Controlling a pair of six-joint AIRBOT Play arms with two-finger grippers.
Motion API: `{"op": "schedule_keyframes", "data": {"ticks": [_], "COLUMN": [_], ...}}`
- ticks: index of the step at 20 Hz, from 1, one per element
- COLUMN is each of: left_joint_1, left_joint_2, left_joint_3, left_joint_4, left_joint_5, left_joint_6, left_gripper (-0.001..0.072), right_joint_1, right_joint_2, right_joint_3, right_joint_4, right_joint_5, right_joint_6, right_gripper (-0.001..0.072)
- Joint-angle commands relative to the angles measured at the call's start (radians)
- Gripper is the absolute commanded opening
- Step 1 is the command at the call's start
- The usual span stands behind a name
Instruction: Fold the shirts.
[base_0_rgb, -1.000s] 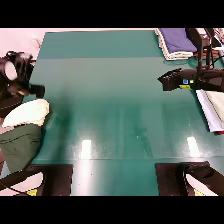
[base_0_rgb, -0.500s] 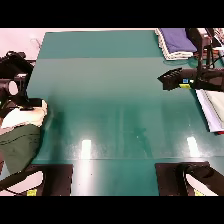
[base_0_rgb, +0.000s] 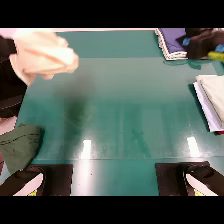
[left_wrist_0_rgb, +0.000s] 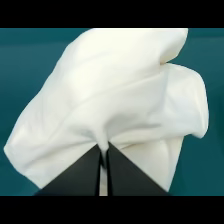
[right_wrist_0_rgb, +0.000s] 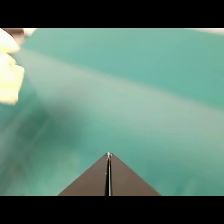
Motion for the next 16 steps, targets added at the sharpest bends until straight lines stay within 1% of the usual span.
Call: {"op": "schedule_keyframes", "data": {"ticks": [1,3,5,8,10,12,13,14,16], "left_joint_1": [-0.237,-0.379,-0.502,-0.665,-0.747,-0.782,-0.776,-0.756,-0.659], "left_joint_2": [-0.002,-0.048,-0.137,-0.330,-0.459,-0.551,-0.571,-0.571,-0.560], "left_joint_3": [0.150,0.149,0.149,0.149,0.149,0.150,0.154,0.157,0.189], "left_joint_4": [-0.027,-0.019,0.000,-0.003,-0.012,-0.053,-0.061,-0.058,-0.057], "left_joint_5": [0.017,0.026,-0.004,-0.047,-0.014,0.058,0.072,0.072,0.005], "left_joint_6": [0.016,0.016,0.016,0.018,0.019,0.018,0.016,0.011,-0.017], "left_gripper": [0.0018,0.0018,0.0018,0.0021,0.0032,0.0626,0.0607,0.0607,0.0607], "right_joint_1": [-0.045,-0.093,-0.137,-0.186,-0.201,-0.201,-0.201,-0.201,-0.201], "right_joint_2": [0.000,0.000,0.000,0.000,0.000,-0.002,-0.003,-0.003,-0.003], "right_joint_3": [0.129,0.182,0.227,0.266,0.268,0.267,0.267,0.267,0.267], "right_joint_4": [-0.001,0.000,0.000,0.001,0.002,0.001,0.001,0.001,0.001], "right_joint_5": [0.024,0.042,0.079,0.141,0.172,0.203,0.210,0.210,0.209], "right_joint_6": [0.000,0.000,0.000,0.000,0.000,0.000,0.000,0.000,0.000], "right_gripper": [0.0020,0.0020,0.0020,0.0020,0.0020,0.0020,0.0020,0.0020,0.0020]}}
